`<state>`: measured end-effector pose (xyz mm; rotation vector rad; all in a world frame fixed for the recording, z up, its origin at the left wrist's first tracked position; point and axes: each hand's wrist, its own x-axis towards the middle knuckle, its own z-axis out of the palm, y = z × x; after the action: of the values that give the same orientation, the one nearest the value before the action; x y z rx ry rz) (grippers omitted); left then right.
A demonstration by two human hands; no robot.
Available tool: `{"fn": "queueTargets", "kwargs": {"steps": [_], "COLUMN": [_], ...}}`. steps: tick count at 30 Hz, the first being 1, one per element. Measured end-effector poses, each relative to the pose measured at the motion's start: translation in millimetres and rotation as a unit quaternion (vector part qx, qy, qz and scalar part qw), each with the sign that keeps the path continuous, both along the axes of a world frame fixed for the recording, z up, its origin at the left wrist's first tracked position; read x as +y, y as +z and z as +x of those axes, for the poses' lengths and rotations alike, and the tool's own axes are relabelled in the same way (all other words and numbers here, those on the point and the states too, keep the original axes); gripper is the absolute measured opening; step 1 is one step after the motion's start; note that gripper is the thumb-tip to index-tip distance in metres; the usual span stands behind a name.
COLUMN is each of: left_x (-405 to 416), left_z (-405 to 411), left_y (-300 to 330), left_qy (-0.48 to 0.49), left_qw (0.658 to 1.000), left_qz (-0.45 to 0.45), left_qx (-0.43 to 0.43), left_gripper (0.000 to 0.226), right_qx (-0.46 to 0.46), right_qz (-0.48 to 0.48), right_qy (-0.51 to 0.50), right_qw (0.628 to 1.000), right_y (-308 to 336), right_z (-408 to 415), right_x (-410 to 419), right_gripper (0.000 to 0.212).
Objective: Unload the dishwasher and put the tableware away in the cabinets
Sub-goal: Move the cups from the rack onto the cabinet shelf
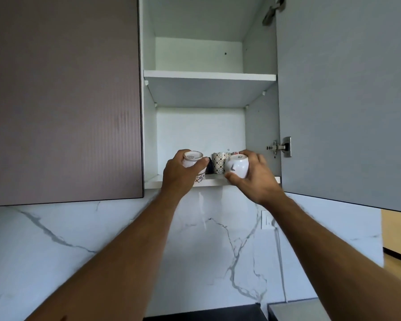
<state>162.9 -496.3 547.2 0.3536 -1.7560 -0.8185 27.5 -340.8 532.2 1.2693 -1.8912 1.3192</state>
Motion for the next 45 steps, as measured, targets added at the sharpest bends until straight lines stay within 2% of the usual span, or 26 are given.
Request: {"fn": "queueTargets", "kwargs": {"steps": [8, 17, 19, 24, 25, 28, 33, 35, 40, 45], "left_x": [-43, -93, -106, -141, -146, -153, -175, -180, -189, -189], "left_z": [-49, -117, -128, -153, -156, -163, -180, -183, -187, -180], "left_y": [19, 32, 33, 46, 51, 72, 69, 69, 69, 65], "left_qy": [0.012, 0.041, 0.039, 0.005, -0.003, -0.029, -0.006, 0.006, 0.072, 0.152], "left_qw": [0.998, 0.984, 0.981, 0.953, 0.947, 0.941, 0.945, 0.944, 0.938, 0.919], "left_qz": [-0.023, -0.01, 0.007, 0.019, 0.018, 0.03, 0.04, 0.026, -0.033, -0.064], "left_qx": [-0.063, -0.176, -0.192, -0.302, -0.321, -0.335, -0.325, -0.329, -0.336, -0.358], "left_gripper": [0.038, 0.06, 0.069, 0.114, 0.113, 0.084, 0.066, 0.059, 0.08, 0.06], "right_qx": [-0.011, -0.028, -0.032, -0.014, -0.021, -0.042, -0.055, -0.043, -0.001, 0.012], "right_qz": [0.002, 0.028, 0.035, 0.085, 0.1, 0.114, 0.121, 0.142, 0.188, 0.242], "right_qy": [-0.011, -0.018, -0.021, -0.031, -0.028, -0.025, -0.03, -0.031, -0.05, -0.055], "right_qw": [1.0, 0.999, 0.999, 0.996, 0.994, 0.992, 0.991, 0.988, 0.981, 0.969], "right_y": [29, 53, 54, 71, 78, 98, 97, 95, 96, 90], "right_z": [-49, -101, -111, -127, -129, -136, -153, -159, -162, -161], "right_x": [-44, -99, -109, -139, -147, -167, -194, -201, -208, -210], "right_gripper": [0.07, 0.07, 0.071, 0.065, 0.065, 0.064, 0.037, 0.036, 0.05, 0.043]}}
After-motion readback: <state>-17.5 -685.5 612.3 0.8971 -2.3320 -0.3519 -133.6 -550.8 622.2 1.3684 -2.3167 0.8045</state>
